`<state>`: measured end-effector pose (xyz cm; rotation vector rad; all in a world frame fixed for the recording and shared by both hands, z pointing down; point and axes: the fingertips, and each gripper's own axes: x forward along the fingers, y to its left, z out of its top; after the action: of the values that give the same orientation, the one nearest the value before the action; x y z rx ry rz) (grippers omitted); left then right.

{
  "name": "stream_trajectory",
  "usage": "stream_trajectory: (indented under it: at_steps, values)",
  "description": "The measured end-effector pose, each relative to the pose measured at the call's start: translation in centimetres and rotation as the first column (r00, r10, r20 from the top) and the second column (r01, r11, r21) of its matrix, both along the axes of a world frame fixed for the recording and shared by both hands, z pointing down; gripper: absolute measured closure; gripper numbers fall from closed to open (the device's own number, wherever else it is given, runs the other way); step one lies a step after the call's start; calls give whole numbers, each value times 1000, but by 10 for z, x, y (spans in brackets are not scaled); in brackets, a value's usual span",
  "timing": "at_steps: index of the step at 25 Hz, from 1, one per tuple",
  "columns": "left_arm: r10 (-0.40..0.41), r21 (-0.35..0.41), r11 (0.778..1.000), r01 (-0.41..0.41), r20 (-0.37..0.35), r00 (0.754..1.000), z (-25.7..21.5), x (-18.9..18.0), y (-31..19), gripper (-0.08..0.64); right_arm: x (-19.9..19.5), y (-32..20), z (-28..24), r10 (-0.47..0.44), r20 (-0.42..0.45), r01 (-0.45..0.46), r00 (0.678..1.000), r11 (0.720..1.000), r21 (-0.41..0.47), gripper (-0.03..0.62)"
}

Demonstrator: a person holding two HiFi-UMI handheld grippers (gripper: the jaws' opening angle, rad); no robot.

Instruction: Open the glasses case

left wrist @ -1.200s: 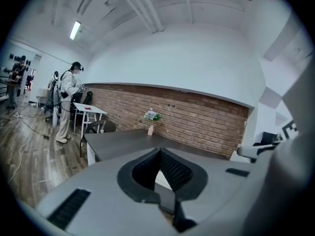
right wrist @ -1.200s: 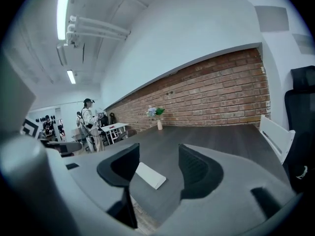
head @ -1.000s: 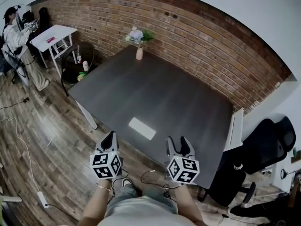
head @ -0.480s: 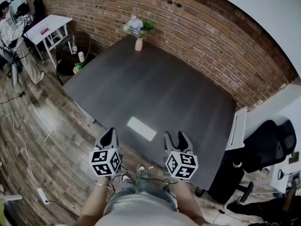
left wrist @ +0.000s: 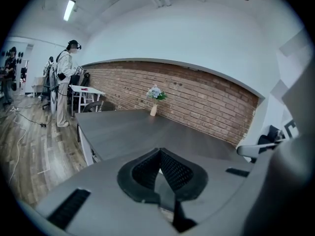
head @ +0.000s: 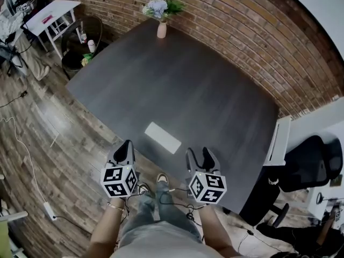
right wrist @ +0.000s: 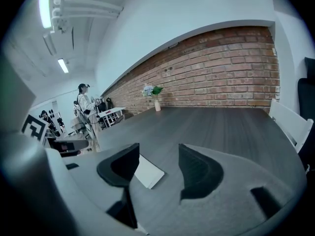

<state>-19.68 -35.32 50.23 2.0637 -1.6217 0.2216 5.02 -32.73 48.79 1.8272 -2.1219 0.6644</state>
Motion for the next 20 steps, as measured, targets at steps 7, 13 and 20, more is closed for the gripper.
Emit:
stream_trajectory:
  at_steps: [7,13,20]
  values:
    - [75,-53,996,-73,48,996,44,16,-13,555,-8,-7,50,-49,9,50,999,996,-70,337]
    - [167,-84,984,-159,86,982,84,29,-36,555,-22,-14,100,-82,15,83,997,989,-124,337]
    - [315,-130,946,-296,166,934,116,52,-45,555,-34,-8,135,-109,15,110,994,982,-155,337]
